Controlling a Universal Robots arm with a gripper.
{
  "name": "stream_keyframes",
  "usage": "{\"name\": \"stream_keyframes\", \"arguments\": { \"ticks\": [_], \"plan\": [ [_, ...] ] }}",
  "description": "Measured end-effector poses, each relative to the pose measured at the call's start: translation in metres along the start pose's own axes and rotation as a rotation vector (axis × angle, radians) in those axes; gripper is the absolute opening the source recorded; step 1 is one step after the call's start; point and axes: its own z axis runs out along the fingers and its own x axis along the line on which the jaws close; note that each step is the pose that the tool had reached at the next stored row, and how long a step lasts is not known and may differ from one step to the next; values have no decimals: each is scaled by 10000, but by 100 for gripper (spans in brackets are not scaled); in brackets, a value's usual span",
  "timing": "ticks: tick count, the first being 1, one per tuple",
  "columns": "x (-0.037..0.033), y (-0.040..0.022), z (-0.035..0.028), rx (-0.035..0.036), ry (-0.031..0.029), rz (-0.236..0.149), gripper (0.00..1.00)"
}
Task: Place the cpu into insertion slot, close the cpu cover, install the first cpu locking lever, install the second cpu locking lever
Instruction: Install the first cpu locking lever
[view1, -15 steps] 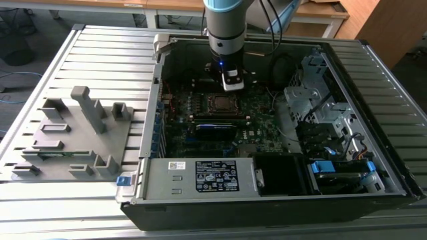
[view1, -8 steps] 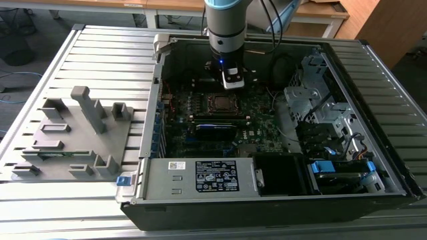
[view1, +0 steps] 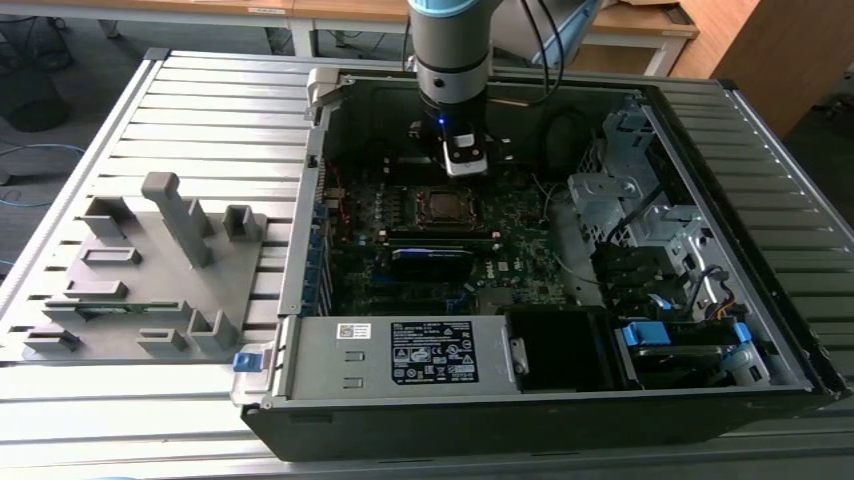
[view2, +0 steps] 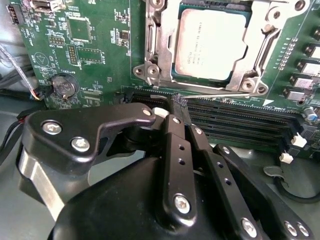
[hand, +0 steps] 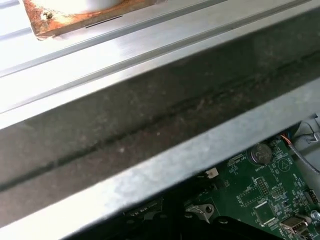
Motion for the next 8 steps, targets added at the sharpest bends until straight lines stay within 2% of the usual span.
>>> {"name": "stream_keyframes", "arguments": {
  "ticks": [5, 8],
  "plan": [
    [34, -19, 12, -29, -62, -12, 11],
    [41, -18, 19, -33, -70, -13, 11]
  ]
}}
